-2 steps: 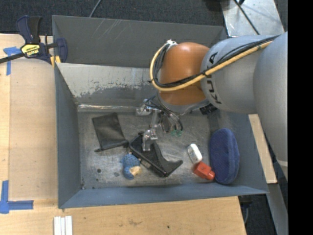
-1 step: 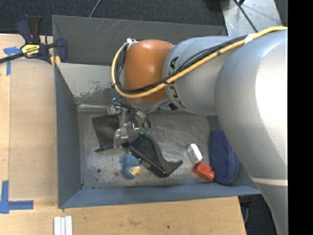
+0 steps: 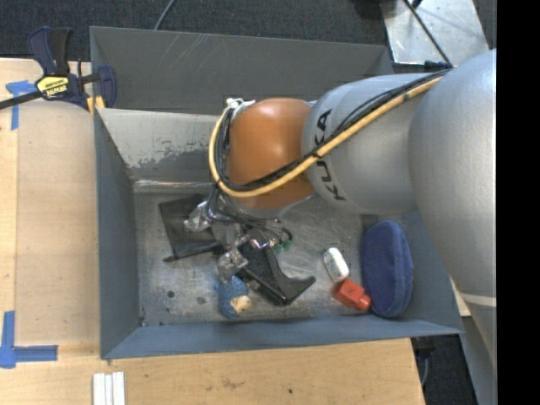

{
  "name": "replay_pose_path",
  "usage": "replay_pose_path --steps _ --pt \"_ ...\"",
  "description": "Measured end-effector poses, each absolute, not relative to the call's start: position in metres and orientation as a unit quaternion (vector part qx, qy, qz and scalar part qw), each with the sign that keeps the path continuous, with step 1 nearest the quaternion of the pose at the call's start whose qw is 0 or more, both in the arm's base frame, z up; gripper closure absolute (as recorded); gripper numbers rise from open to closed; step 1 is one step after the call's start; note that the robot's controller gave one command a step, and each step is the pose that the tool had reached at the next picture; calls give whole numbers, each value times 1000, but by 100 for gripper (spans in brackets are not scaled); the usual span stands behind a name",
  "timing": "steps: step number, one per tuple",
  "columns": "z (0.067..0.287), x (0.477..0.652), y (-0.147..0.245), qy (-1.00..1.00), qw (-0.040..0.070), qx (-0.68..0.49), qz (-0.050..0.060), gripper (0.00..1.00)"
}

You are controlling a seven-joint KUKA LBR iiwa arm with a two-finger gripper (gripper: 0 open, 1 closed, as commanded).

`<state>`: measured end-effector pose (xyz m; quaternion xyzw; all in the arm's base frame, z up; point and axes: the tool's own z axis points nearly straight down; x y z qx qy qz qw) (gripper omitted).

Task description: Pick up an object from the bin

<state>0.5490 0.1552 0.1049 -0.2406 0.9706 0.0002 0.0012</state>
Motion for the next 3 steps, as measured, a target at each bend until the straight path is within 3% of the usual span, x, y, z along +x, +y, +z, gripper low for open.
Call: replay_pose_path --steps 1,2,3 --pt "74 614 163 954 1 -300 1 0" --pt "80 618 165 954 11 -298 2 100" --pt "218 615 147 949 7 -315 -1 100"
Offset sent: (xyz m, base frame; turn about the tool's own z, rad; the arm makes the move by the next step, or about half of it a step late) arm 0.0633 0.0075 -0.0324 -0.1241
